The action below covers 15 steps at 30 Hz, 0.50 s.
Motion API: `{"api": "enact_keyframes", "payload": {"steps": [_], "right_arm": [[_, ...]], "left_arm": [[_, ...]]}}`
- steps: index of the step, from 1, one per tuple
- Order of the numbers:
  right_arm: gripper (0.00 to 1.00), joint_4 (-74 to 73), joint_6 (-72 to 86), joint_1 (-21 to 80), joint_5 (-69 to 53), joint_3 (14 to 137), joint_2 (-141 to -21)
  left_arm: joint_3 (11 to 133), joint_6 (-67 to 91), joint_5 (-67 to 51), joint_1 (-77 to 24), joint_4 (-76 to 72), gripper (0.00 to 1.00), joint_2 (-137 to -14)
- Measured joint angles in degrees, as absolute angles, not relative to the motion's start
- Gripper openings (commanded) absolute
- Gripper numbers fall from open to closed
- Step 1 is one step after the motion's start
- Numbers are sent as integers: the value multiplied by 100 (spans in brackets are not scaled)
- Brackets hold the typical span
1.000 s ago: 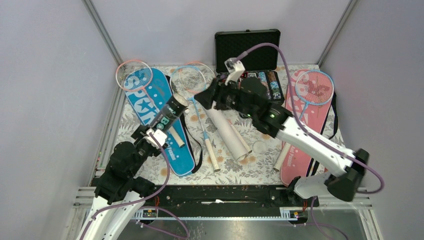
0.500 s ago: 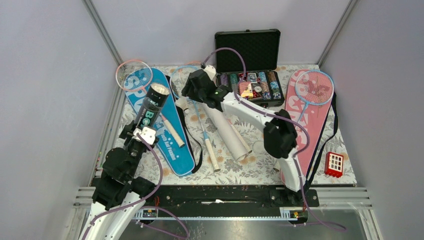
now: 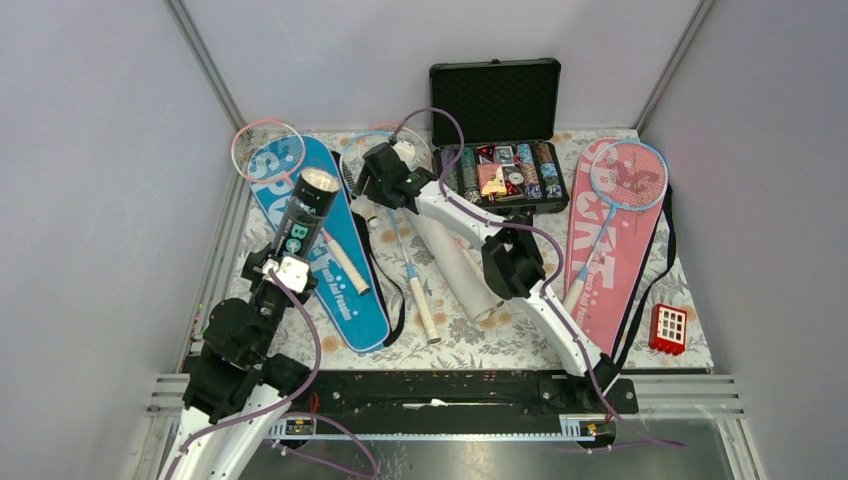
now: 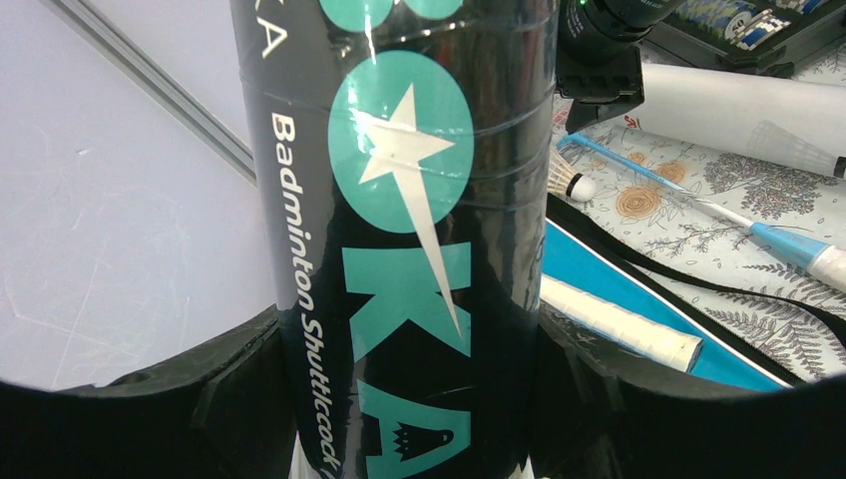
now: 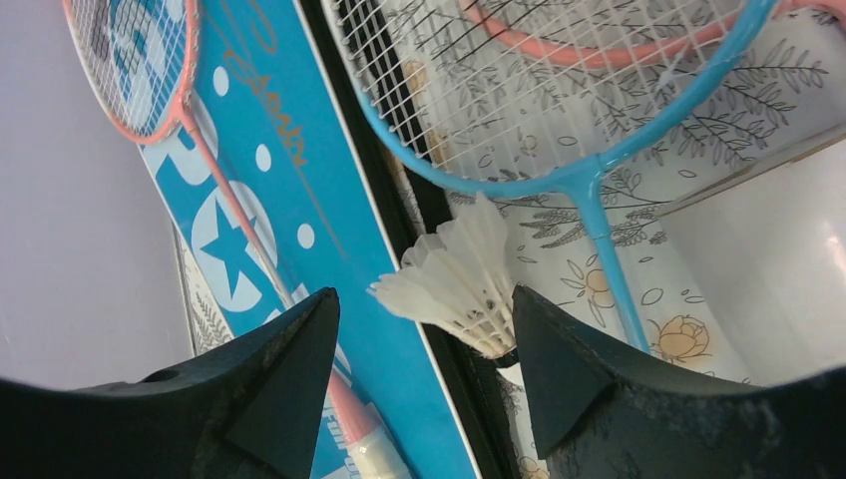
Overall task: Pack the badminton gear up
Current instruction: Pick up the shuttlecock at the center of the board.
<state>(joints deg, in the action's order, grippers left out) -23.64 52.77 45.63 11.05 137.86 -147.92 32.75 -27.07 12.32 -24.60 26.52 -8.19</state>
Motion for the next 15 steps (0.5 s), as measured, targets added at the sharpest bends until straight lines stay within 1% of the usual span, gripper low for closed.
{"api": "enact_keyframes", "payload": {"steps": [12,15], "right_arm": [[71,-2196,5787,4466,965,13799,-15172],[68,-2154,5819,4460,937,13828,-15273]], "left_arm": [[3275,-2689,1177,-2460,2751,22,-746],[3280,-2689,1173,-2460,2755,22,-746]]}}
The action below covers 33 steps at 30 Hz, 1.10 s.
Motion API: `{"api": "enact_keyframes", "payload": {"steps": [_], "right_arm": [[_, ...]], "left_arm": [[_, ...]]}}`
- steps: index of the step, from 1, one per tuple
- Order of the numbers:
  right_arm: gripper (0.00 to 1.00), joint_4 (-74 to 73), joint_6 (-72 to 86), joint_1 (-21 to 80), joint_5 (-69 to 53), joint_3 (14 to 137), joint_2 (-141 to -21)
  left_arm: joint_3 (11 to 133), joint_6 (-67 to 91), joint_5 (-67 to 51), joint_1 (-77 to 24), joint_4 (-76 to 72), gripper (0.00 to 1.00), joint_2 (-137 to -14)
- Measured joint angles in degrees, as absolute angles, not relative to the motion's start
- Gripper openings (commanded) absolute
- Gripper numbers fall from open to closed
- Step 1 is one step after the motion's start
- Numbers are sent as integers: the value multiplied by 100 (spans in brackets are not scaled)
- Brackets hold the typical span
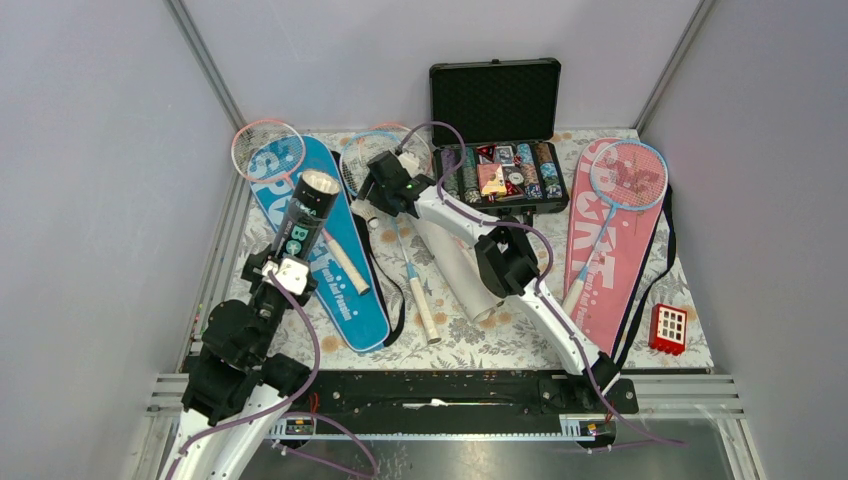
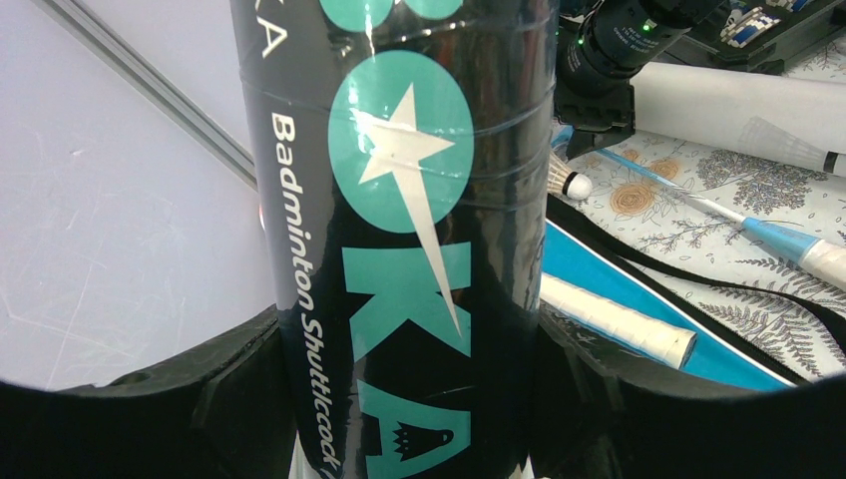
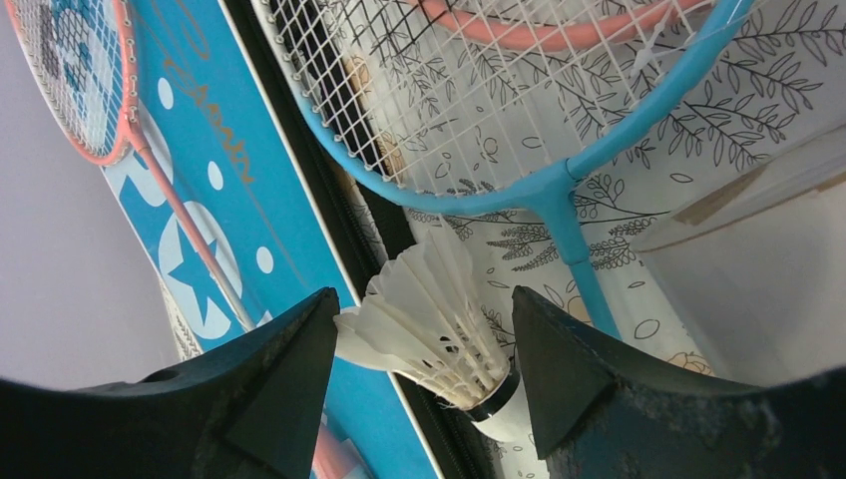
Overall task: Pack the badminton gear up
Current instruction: Pick up the shuttlecock at the center of the board, then place the shuttlecock at the center of the board.
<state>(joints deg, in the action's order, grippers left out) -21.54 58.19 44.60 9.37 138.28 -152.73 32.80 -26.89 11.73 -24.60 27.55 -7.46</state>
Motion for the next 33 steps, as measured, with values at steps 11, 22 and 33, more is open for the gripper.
{"api": "enact_keyframes", "payload": {"steps": [11,22,33], "right_arm": [[48,-1470,5476,4442,318,13590,-15281],[34,-1151,3492,4222,-832,11133,-13452],[35,-781,3706,4224,-827,7791,-9942]], "left_arm": [[3315,-2716,1133,-2460,2912,22,-746],[3439,-2707,1024,-2460,3024,22,-744],[3454,-2536,891,-2460,2985,22,-709]]}}
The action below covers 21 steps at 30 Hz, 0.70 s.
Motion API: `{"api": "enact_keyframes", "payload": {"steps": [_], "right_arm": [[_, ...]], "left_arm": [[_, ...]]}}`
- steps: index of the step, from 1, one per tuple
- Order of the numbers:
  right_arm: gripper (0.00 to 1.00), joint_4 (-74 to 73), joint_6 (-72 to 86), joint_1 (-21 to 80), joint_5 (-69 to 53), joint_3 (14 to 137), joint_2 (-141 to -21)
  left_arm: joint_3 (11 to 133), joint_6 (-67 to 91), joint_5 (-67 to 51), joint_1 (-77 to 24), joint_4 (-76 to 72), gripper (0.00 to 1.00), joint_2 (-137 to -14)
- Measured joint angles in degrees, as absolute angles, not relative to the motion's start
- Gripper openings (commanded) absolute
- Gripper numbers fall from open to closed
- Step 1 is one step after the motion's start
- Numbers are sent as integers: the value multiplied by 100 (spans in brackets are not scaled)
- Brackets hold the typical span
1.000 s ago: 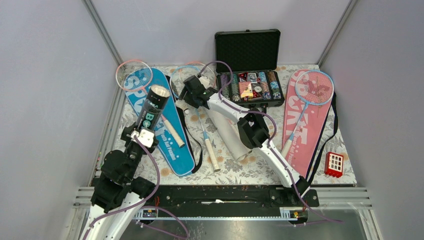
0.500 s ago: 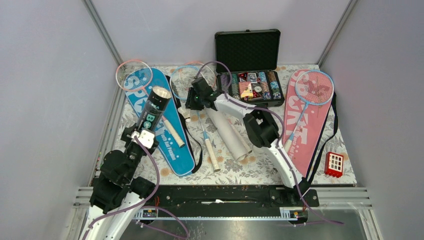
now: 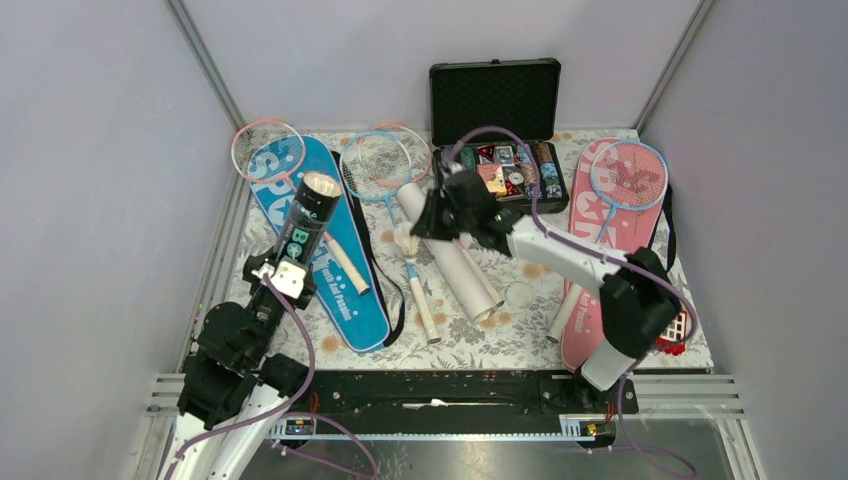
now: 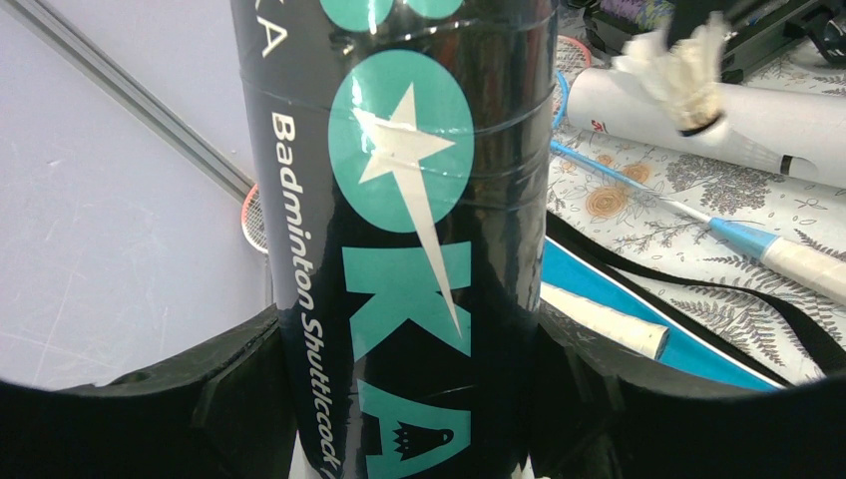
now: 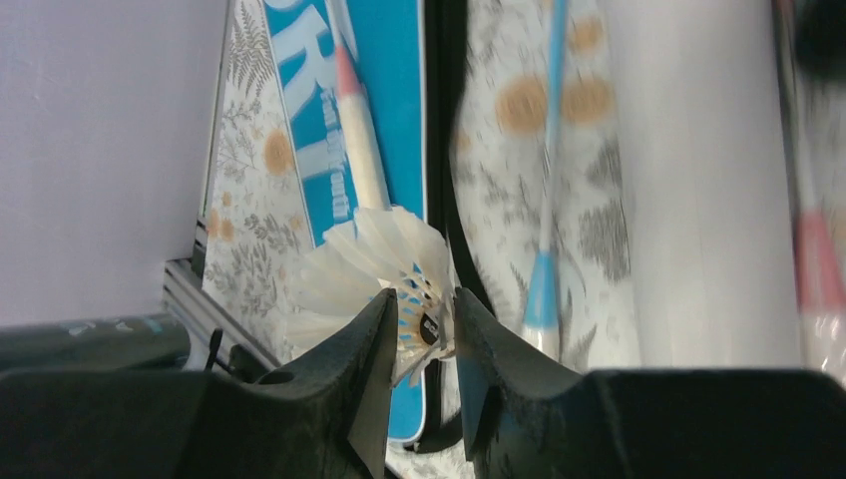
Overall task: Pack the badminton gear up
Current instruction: Place the shuttlecock at the center of the board.
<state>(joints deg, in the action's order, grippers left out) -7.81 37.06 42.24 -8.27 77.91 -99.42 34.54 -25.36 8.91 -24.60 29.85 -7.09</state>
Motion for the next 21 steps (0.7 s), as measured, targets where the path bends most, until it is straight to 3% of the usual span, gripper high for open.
{"api": "enact_keyframes", "payload": {"steps": [5,10,17,21], "right_arm": [[47,-320,4790,4305,-803,5756,-8899],[63,-685,5607,4368,-578,5019,-8270],[59,-1361,4792,4381,97,5140,-7083],[57,-1881,3907,4388,268,5780,-7282]], "left_arm": [[3454,-2322,727,-2460,2912,23,-727],[3454,-2102,543,-2460,2810,23,-827],[3463,-1959,331,-2460,2742,23,-1002],[3511,-1953,320,-2460,2744,24,-1024]]}}
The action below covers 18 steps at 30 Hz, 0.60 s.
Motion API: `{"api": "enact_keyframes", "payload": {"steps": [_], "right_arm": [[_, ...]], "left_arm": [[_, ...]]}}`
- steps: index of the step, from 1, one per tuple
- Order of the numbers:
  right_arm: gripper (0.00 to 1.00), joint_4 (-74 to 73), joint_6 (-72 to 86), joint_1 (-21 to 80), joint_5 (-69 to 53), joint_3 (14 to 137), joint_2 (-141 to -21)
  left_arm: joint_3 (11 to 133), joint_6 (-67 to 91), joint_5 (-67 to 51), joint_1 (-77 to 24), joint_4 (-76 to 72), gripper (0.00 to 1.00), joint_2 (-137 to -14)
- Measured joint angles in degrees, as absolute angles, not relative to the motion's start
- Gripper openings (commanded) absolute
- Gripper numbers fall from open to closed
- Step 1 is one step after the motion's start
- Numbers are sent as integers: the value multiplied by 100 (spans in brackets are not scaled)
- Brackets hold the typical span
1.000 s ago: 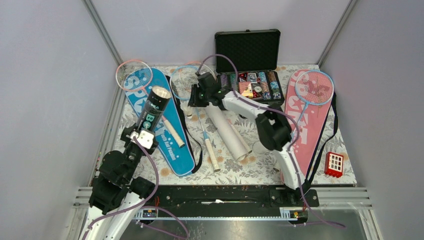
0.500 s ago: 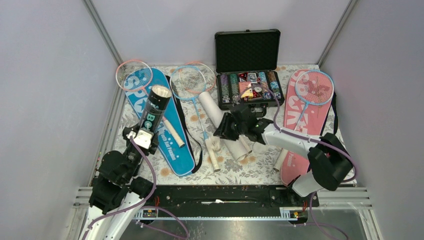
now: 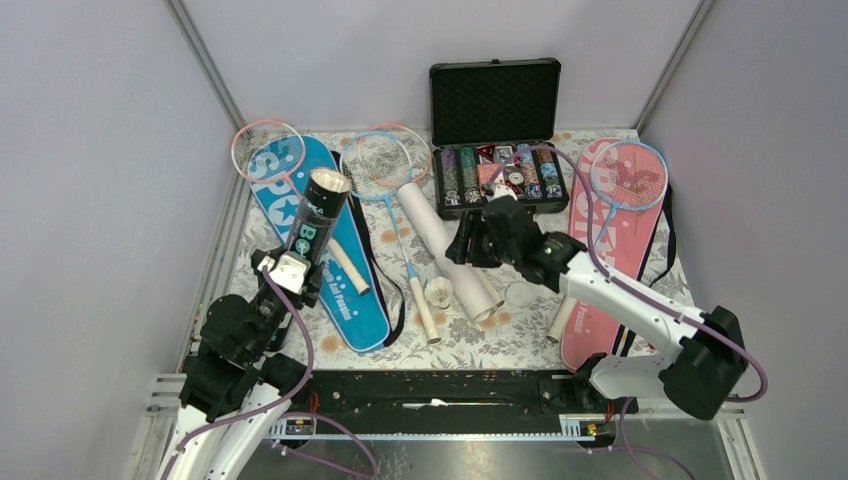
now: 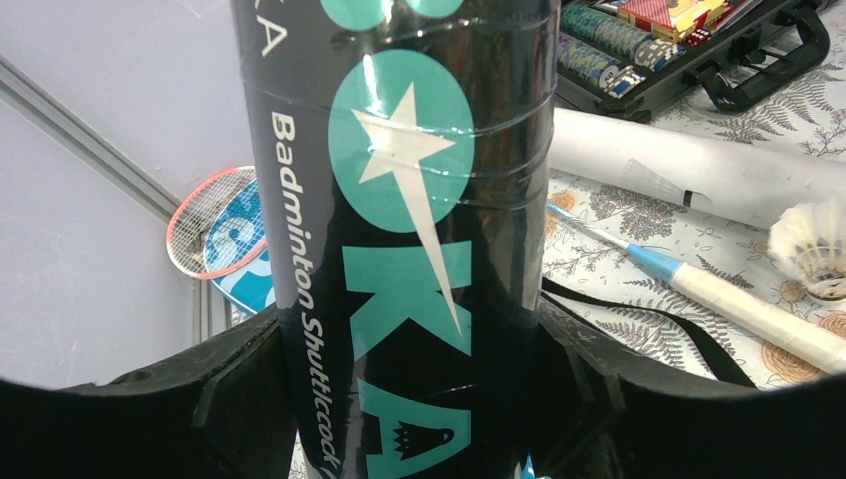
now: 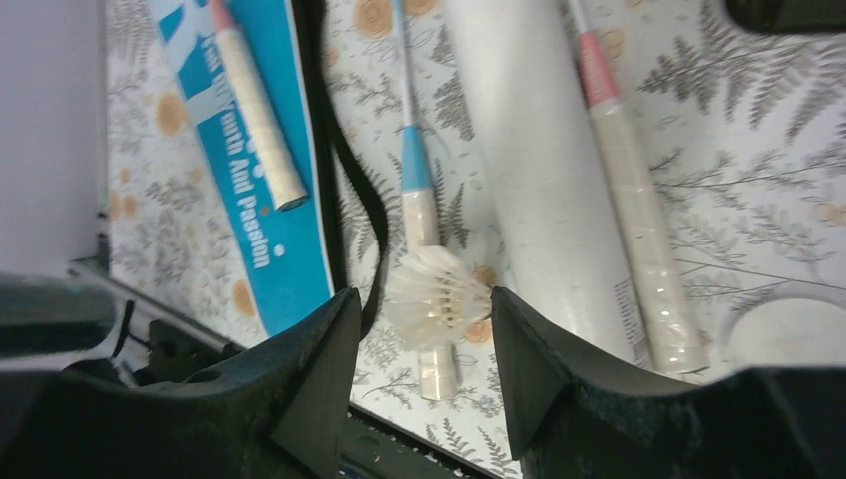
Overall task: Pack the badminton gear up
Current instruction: Place the shuttlecock at the center of the board, then pick up the shuttlecock at the center of the board.
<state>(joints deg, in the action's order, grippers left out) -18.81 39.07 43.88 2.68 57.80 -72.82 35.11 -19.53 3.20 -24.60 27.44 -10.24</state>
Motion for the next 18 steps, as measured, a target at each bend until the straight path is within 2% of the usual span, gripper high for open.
{"api": "enact_keyframes", "payload": {"steps": [3,10,18], "right_arm": [[56,-2491,3754,4388,523,6547,-7791],[52,-2738,2777,4860,242,6803,-8281],[61,-3479,3096,5094,816,7944,-9354]], "left_arm": [[3590,-1953,329,-2460,2742,24,-1024],[3640,-1953,344,-2460,2744,25,-1024],[3675,-1970,526,-2460,2749,25,-1004]]}}
